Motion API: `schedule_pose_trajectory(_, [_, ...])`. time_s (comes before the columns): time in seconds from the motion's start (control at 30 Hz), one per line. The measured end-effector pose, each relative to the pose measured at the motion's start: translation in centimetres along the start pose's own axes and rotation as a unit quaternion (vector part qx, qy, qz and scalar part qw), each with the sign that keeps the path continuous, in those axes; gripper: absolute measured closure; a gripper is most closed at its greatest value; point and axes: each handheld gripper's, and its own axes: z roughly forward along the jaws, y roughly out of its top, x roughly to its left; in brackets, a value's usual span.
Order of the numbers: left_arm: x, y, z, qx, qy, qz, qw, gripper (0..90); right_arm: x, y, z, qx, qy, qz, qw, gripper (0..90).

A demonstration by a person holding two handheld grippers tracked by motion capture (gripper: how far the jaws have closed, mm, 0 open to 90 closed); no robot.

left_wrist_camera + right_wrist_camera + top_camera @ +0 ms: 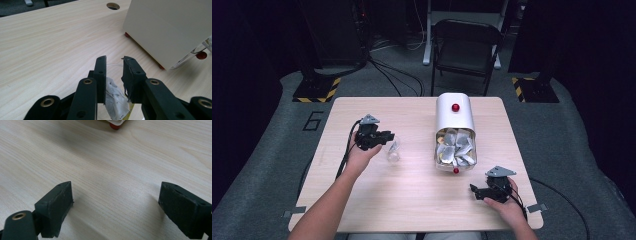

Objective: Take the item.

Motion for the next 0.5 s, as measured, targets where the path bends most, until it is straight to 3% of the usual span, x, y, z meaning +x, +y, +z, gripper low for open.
schedule_pose_trajectory(0.23, [-0.1, 0.2, -1.1, -0.009, 0.0, 0.004, 0.9999, 66.1, 0.0, 0.0, 0.0, 0.0, 0.0, 0.0, 1.0, 11.6])
schedule_pose_trajectory(0.5, [-0.6, 0.2, -2.6, -0.014, -0.014, 0.016, 0.9997, 59.9, 0.0, 0.0, 0.0, 0.0, -0.001, 0.0, 1.0, 11.6])
